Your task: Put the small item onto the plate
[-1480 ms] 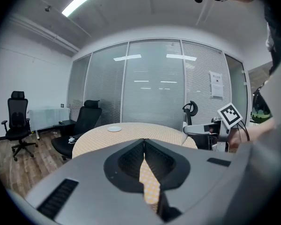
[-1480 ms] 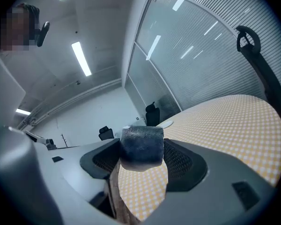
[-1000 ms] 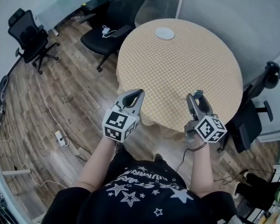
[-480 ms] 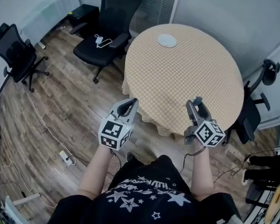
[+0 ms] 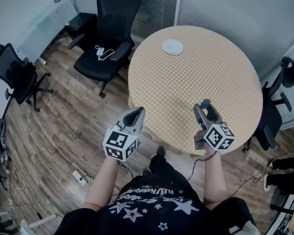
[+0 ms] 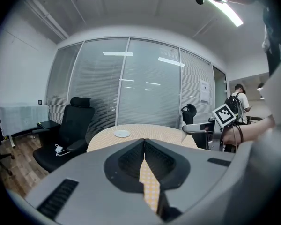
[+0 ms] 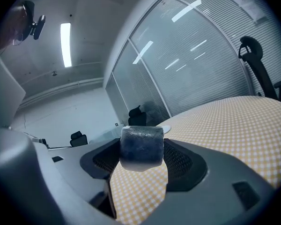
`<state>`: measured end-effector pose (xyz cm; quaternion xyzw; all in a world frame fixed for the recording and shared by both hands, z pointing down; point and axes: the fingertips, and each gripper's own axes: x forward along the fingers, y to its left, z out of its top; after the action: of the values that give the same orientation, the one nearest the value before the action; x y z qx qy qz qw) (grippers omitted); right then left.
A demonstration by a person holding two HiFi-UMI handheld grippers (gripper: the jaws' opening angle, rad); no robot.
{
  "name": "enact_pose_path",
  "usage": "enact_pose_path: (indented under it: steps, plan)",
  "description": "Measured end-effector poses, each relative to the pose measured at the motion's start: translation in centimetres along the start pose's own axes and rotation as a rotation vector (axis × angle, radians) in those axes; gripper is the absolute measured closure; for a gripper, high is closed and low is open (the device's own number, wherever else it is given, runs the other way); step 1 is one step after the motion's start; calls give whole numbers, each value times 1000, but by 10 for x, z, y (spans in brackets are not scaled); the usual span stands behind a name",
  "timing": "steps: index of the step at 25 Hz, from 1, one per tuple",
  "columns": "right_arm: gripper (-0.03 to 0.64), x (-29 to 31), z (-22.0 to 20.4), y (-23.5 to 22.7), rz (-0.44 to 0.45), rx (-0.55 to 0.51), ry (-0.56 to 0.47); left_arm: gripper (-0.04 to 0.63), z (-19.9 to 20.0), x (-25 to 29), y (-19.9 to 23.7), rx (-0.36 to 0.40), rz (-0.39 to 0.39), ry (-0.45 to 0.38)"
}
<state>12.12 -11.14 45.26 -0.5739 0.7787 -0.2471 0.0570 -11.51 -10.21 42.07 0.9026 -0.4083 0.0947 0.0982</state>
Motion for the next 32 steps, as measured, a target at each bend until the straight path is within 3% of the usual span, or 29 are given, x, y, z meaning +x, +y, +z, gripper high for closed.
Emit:
enact_pose_path:
  steps: [8,17,25,32]
  plan:
    - [321,55,39,-63,-18,26,-26,588,33,71,12,50,-12,2]
    - [321,72,38,-82,-42,71,-32,588,22,120,23,54,-40,62]
    - [321,93,29,-76,-95,84,-63,588,18,177,53,81,-143,56]
    - [321,115,48,-60,-249,76,-87,588,36,215,90,115,-302,55]
